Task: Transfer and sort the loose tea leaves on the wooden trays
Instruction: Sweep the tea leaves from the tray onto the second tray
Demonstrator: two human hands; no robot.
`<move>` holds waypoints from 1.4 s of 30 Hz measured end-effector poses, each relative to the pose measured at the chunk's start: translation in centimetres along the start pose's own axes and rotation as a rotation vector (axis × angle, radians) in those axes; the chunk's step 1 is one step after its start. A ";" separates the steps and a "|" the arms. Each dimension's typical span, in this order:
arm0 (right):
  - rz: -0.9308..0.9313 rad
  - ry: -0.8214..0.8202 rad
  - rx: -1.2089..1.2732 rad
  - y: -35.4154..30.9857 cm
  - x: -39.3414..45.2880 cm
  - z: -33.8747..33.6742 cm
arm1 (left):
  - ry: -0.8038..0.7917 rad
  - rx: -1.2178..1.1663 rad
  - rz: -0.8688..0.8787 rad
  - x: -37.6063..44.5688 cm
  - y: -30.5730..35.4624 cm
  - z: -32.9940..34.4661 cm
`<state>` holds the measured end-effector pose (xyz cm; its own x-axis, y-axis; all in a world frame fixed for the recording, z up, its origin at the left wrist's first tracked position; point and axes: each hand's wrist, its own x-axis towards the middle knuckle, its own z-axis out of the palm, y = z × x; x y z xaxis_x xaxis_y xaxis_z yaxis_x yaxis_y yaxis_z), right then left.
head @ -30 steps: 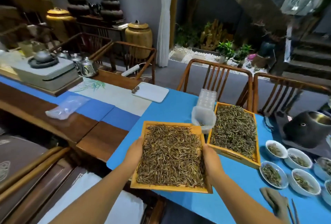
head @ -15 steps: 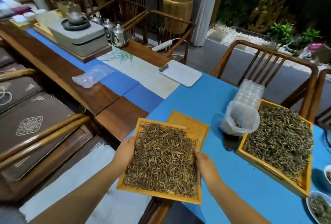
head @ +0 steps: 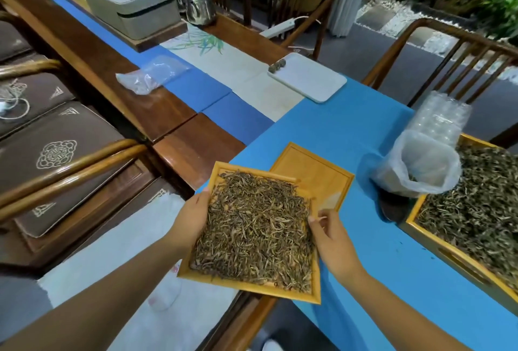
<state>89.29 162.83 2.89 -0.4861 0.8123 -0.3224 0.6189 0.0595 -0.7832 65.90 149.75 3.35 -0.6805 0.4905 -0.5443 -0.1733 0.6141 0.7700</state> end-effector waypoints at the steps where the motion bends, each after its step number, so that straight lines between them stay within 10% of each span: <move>1: -0.075 0.055 -0.062 -0.2 0.1 -0.1 | 0.003 0.014 0.009 0.0 -0.1 0.0; 9: -0.576 -0.150 -0.487 -3.0 -0.3 0.7 | 0.007 0.090 0.049 -0.3 -0.1 0.2; 42: -0.280 -0.301 -0.554 0.1 8.5 -1.1 | 0.095 0.096 -0.001 2.8 -0.1 1.3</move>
<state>85.86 170.36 0.67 -0.7742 0.5311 -0.3443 0.6302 0.5963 -0.4972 65.00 151.86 1.28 -0.7455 0.4316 -0.5079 -0.1086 0.6732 0.7314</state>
